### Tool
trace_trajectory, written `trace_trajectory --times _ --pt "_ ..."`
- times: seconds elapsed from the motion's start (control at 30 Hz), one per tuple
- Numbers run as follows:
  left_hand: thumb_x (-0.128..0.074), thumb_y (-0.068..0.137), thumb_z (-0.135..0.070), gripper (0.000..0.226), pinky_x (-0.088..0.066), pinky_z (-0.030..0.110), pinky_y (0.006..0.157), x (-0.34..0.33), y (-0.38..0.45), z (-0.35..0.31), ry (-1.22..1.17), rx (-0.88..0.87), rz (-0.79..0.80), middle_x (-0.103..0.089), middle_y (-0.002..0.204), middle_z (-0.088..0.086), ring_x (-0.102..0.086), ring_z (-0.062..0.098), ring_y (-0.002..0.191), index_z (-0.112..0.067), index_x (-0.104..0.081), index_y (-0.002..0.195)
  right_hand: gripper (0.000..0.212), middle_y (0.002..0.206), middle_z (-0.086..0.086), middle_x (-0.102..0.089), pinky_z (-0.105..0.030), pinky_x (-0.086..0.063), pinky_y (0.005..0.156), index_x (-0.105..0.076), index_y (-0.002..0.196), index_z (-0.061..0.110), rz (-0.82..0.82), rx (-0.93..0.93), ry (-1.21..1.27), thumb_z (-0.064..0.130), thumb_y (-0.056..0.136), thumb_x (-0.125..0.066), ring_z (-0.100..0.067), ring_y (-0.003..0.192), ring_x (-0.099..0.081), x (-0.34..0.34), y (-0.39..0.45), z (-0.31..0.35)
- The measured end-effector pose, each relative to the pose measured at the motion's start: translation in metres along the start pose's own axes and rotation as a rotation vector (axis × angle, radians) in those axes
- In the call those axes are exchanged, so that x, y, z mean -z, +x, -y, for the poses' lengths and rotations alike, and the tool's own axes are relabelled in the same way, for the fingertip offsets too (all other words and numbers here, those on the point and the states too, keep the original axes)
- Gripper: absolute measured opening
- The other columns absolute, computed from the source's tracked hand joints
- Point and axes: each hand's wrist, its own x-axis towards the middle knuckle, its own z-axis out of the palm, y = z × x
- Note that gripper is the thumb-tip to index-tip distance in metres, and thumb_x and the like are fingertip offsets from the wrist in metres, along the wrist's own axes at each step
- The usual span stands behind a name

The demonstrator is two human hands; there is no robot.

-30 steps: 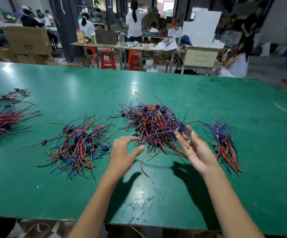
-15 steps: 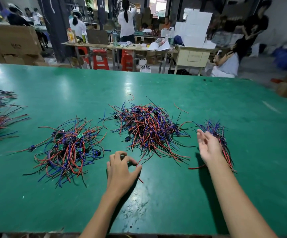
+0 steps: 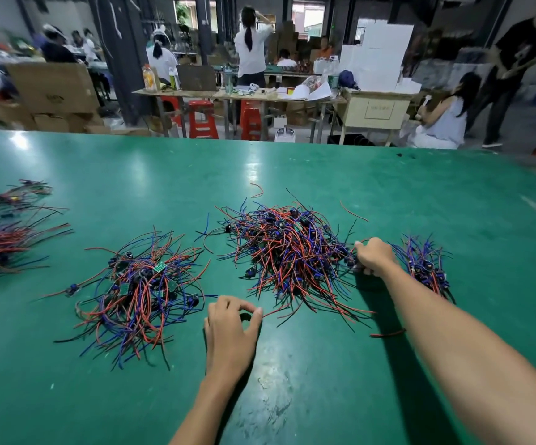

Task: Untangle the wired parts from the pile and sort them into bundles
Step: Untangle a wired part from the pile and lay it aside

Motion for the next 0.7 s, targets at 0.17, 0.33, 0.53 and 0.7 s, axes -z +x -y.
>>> trace_trajectory --times 0.17,0.33,0.53,0.7 --pt "-0.073 0.083 -0.050 0.016 -0.021 0.024 0.089 -0.004 0.004 0.002 0.063 -0.037 0.062 -0.045 0.103 -0.019 -0.039 0.003 0.104 -0.036 -0.066 0.079 0.035 0.113 -0.014 -0.069 -0.031 -0.044 0.080 -0.067 0.102 0.006 -0.066 -0.056 -0.161 0.039 0.101 -0.054 -0.031 0.104 -0.065 0.007 0.012 0.012" --pt "-0.072 0.087 -0.045 0.014 -0.025 0.024 0.084 -0.005 0.011 -0.002 0.007 0.062 0.036 -0.049 0.103 -0.018 -0.046 0.008 0.101 -0.033 -0.070 0.080 0.028 0.111 -0.012 -0.069 -0.029 -0.041 0.078 -0.068 0.101 0.008 -0.011 -0.050 -0.202 0.034 0.091 -0.064 -0.029 0.104 -0.065 0.000 0.014 0.023" --pt "-0.070 0.091 -0.042 0.015 -0.027 0.024 0.082 -0.005 0.009 -0.003 0.012 0.087 0.033 -0.050 0.104 -0.013 -0.048 0.012 0.096 -0.030 -0.072 0.082 0.017 0.102 -0.014 -0.061 -0.034 -0.046 0.078 -0.057 0.091 0.009 0.067 0.026 -0.191 0.025 0.089 -0.061 -0.030 0.099 -0.062 0.007 0.018 0.024" --pt "-0.071 0.091 -0.038 0.013 -0.029 0.026 0.084 -0.004 0.010 -0.002 -0.005 0.069 0.005 -0.052 0.099 -0.014 -0.051 0.011 0.094 -0.030 -0.070 0.081 0.028 0.118 -0.015 -0.067 -0.035 -0.049 0.089 -0.075 0.110 0.018 -0.213 0.189 0.101 0.038 0.094 -0.064 -0.034 0.115 -0.057 0.026 0.012 0.014"
